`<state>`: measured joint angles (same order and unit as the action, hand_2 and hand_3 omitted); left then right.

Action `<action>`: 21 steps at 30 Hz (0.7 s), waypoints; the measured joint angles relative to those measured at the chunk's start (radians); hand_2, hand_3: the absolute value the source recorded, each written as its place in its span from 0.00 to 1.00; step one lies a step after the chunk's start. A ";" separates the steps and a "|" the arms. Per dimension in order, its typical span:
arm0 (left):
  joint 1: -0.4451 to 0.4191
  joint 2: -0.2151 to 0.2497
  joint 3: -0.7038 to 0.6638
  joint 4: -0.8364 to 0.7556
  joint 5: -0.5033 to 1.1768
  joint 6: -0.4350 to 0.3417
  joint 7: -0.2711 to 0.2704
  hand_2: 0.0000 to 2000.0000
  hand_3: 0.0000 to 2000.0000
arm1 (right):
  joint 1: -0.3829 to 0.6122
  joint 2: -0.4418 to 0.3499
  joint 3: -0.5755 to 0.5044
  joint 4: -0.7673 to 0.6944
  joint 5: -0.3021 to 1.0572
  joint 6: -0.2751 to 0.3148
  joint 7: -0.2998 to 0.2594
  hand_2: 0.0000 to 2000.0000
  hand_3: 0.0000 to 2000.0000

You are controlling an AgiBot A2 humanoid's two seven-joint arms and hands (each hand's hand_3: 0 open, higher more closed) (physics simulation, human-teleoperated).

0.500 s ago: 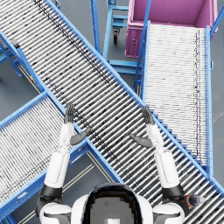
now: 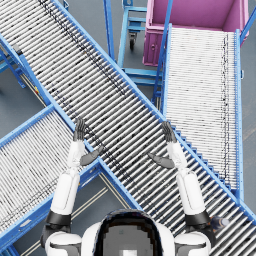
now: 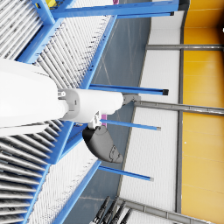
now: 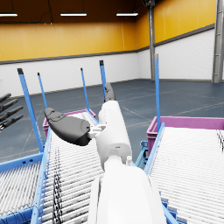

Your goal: Pick up the oil and place it on the left assembly line, put the cola on the right, and keep Sprite still

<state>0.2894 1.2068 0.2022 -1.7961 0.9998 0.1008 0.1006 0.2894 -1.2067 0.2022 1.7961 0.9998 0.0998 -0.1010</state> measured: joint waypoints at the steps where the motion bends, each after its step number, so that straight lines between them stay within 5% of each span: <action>1: 0.000 0.000 0.000 0.000 0.000 0.000 0.000 0.00 0.00 | 0.000 0.000 0.000 0.000 0.000 0.000 0.000 0.00 0.00; 21: 0.000 0.000 0.000 0.000 0.000 0.000 0.000 0.00 0.00 | 0.000 0.000 0.000 0.000 0.000 0.000 0.000 0.00 0.00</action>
<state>0.2894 1.2068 0.2022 -1.7961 0.9998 0.1008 0.1006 0.2894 -1.2067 0.2022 1.7961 0.9998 0.0998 -0.1010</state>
